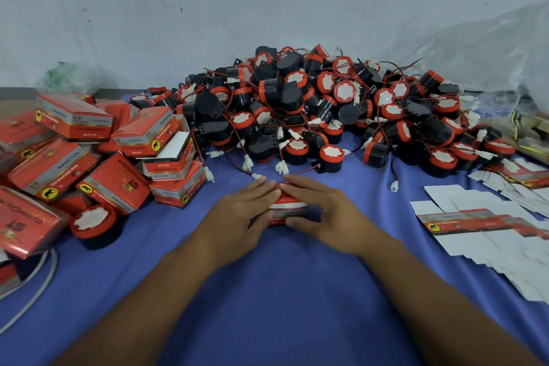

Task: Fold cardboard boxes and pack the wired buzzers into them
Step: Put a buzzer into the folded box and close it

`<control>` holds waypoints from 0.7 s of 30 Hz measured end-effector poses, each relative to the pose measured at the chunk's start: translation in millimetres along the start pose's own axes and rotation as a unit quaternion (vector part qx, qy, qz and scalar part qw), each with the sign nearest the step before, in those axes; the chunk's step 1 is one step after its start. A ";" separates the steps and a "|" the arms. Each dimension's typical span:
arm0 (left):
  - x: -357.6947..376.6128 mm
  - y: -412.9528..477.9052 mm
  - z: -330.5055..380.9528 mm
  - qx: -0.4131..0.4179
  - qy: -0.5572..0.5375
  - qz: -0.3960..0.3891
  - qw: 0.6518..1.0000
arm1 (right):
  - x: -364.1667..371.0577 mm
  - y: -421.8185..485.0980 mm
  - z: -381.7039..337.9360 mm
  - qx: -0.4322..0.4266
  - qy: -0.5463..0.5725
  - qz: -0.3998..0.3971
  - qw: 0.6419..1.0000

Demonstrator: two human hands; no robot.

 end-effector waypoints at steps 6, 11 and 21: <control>4.8 -6.4 -4.3 -0.081 -0.101 0.018 0.991 | -0.1 1.3 -4.3 0.024 0.044 0.012 0.999; -0.8 -5.2 -13.0 -0.162 -0.122 0.085 0.976 | 4.9 -1.1 -12.1 0.003 -0.065 0.027 0.997; 11.3 -1.7 -2.1 -0.161 -0.165 0.014 0.973 | 17.1 3.5 -21.8 0.028 -0.102 -0.012 0.994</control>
Point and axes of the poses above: each hand's wrist, its own y-axis towards the middle knuckle, its own x-axis out of the palm, z = x × y, the point moved 2 cm from there along y, towards the middle knuckle, and after that the axes turned 7 degrees about x, right-handed, at the moved point
